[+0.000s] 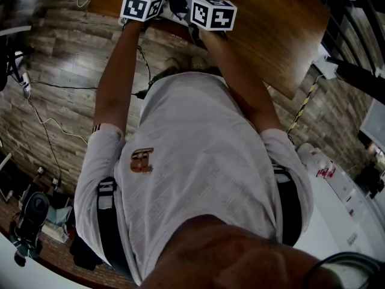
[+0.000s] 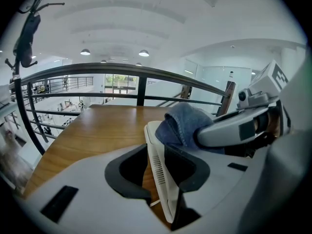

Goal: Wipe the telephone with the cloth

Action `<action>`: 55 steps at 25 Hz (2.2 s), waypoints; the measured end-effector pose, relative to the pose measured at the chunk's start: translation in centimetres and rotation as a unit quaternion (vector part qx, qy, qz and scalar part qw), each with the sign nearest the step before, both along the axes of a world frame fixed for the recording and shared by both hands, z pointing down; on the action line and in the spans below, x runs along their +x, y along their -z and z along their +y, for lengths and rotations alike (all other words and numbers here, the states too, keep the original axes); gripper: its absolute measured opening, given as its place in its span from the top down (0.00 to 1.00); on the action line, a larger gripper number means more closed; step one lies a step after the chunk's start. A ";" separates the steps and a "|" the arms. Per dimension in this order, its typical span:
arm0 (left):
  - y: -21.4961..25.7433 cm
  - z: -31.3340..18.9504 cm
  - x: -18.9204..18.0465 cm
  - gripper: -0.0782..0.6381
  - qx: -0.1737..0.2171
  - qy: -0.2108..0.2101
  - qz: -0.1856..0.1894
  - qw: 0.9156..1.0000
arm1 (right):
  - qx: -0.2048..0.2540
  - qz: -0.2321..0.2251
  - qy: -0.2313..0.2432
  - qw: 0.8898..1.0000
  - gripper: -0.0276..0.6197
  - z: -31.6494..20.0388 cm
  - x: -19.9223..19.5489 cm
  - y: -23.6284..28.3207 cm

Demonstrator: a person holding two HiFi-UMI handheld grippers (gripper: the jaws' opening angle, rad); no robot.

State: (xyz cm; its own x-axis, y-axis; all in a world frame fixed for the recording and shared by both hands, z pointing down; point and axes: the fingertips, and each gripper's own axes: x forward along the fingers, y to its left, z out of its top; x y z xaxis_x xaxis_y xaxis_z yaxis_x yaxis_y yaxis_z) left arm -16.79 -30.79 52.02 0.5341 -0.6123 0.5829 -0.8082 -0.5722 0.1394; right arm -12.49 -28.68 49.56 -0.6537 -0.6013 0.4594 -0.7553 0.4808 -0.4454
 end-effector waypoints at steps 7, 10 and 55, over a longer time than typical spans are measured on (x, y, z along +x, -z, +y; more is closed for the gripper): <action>-0.1 -0.2 -0.8 0.74 0.002 -0.005 0.001 1.000 | 0.000 0.051 -0.016 0.999 0.85 -0.4 1.2 -2.1; -0.1 -0.1 -0.3 0.74 0.003 -0.005 0.002 1.000 | -0.001 0.071 -0.023 0.997 0.85 -0.2 3.0 -2.7; -0.1 0.7 1.1 0.74 0.005 -0.035 0.003 0.999 | -0.049 0.038 0.002 0.998 0.85 6.8 0.8 -4.6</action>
State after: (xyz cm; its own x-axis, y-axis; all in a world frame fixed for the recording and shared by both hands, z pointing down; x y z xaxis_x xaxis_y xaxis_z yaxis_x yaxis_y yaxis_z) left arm -15.73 -30.09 52.08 0.5791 -0.5790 0.5739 -0.7656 -0.6281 0.1389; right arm -11.68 -21.92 54.18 -0.6172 -0.5483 0.5643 -0.7867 0.4414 -0.4316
